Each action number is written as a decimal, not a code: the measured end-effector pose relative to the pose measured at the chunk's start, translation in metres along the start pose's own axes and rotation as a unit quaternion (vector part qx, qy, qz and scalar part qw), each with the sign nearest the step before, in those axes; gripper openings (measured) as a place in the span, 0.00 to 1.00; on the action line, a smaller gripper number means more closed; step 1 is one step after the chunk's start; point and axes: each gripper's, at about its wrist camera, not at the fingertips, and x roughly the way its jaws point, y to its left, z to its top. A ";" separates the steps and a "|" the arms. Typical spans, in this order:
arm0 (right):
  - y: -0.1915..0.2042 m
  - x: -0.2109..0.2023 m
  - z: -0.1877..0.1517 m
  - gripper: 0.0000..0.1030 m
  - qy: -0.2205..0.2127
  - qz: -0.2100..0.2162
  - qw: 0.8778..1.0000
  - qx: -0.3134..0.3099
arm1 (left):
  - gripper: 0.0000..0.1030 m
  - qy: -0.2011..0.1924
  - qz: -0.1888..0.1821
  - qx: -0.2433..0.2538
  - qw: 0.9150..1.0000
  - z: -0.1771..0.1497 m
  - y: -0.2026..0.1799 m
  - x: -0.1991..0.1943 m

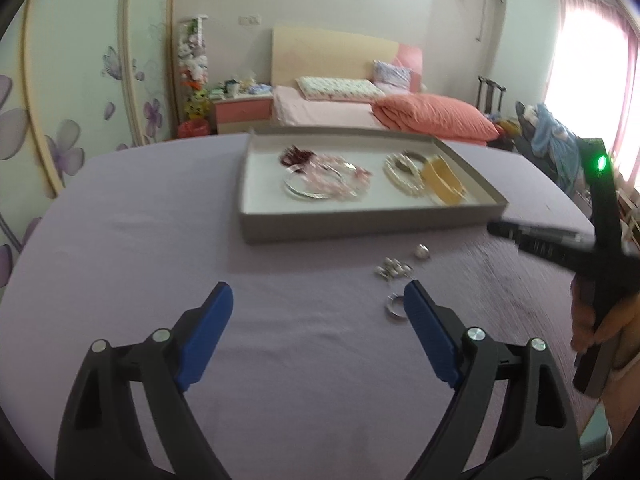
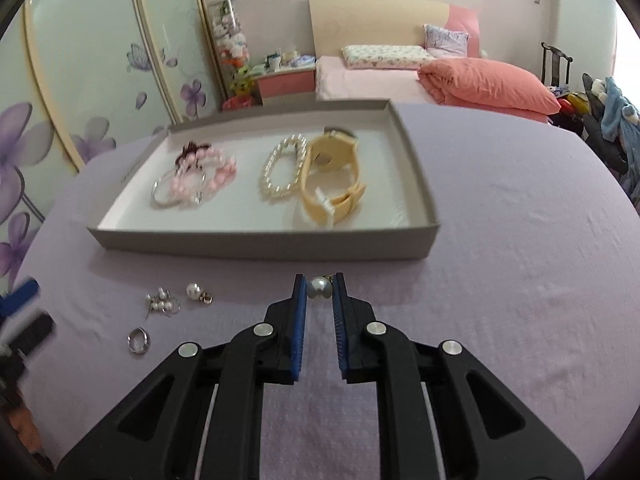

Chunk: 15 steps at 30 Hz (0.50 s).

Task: Organize jewelry
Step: 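Grasp pearl stud earring with right tool while left tool grasps silver ring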

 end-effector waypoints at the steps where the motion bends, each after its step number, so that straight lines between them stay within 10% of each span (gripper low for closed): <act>1: -0.002 -0.003 0.002 0.14 -0.005 0.001 1.000 0.002 | 0.84 0.005 -0.003 0.004 1.000 -0.001 -0.004 0.003; 15: -0.021 -0.010 0.011 0.14 -0.024 0.017 0.999 0.022 | 0.76 0.092 0.005 0.050 0.995 -0.012 -0.057 0.059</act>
